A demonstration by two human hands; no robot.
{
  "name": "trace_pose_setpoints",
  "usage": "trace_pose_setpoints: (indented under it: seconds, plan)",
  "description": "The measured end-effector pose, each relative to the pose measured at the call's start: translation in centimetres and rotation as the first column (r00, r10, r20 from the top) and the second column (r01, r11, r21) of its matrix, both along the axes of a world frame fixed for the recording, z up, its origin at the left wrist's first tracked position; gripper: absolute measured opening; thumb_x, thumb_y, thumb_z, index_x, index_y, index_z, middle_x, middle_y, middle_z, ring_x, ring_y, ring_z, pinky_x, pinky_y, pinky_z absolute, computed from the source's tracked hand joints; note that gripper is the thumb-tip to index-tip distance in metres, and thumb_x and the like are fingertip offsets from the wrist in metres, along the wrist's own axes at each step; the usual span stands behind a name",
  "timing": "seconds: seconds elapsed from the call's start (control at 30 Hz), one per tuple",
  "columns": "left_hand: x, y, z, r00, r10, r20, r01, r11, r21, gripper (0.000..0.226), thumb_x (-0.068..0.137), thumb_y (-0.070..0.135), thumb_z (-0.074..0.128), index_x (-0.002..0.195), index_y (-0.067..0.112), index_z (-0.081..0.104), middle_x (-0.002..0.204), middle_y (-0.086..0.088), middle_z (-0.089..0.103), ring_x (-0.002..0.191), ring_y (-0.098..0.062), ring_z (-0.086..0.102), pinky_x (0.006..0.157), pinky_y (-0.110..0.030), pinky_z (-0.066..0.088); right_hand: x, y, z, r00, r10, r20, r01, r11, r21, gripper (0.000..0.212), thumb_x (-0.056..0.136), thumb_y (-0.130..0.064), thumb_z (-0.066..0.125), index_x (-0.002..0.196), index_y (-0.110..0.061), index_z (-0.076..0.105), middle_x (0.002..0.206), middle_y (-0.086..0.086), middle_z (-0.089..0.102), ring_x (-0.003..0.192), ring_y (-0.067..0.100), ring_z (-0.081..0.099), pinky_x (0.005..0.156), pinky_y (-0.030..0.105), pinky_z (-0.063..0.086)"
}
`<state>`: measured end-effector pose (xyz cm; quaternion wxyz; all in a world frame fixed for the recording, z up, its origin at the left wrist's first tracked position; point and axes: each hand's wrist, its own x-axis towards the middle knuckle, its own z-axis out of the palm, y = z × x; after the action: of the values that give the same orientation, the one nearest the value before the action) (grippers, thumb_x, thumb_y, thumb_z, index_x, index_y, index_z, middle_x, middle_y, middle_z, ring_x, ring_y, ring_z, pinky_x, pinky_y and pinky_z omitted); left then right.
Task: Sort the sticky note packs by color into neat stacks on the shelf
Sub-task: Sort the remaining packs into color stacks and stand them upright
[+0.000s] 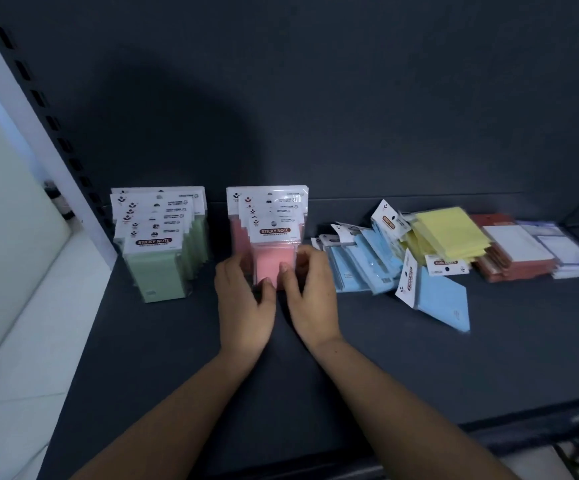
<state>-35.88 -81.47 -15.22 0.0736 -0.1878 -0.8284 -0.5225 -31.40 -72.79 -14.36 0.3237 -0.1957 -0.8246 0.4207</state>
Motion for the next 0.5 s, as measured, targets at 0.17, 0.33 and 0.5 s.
trace_pose_setpoints:
  seconds: [0.17, 0.33, 0.5]
  plan:
    - [0.7, -0.7, 0.7, 0.994, 0.095, -0.053, -0.089, 0.990, 0.107, 0.026, 0.078, 0.006, 0.061, 0.101, 0.010, 0.049, 0.091, 0.004, 0.041, 0.085, -0.008, 0.038, 0.076, -0.018, 0.031, 2.1, -0.1, 1.7, 0.989, -0.109, -0.097, 0.090, 0.979, -0.183, 0.029, 0.087, -0.015, 0.049, 0.115, -0.014, 0.045, 0.104, 0.001, 0.049, 0.093, 0.012, 0.049, 0.086, 0.023, 0.042]
    - [5.5, 1.7, 2.5, 0.999, -0.025, -0.044, 0.036, 0.966, 0.255, 0.018, 0.076, 0.014, 0.051, 0.085, 0.028, 0.044, 0.076, 0.007, 0.044, 0.069, -0.007, 0.042, 0.061, -0.017, 0.034, 6.5, 3.4, 5.1, 0.983, 0.146, -0.110, -0.168, 0.960, -0.223, 0.028, 0.088, 0.002, 0.049, 0.097, -0.024, 0.053, 0.083, -0.007, 0.055, 0.075, -0.001, 0.052, 0.070, 0.009, 0.041]
    - [9.5, 6.3, 2.2, 0.994, -0.088, 0.066, 0.073, 0.976, 0.205, 0.028, 0.068, 0.019, 0.057, 0.091, 0.034, 0.047, 0.084, 0.008, 0.052, 0.081, -0.006, 0.050, 0.068, -0.017, 0.040, 12.3, 11.2, 5.1, 0.985, 0.169, 0.047, -0.169, 0.986, 0.005, 0.031, 0.087, 0.000, 0.056, 0.083, -0.031, 0.057, 0.083, -0.015, 0.062, 0.081, 0.002, 0.057, 0.069, 0.007, 0.039]
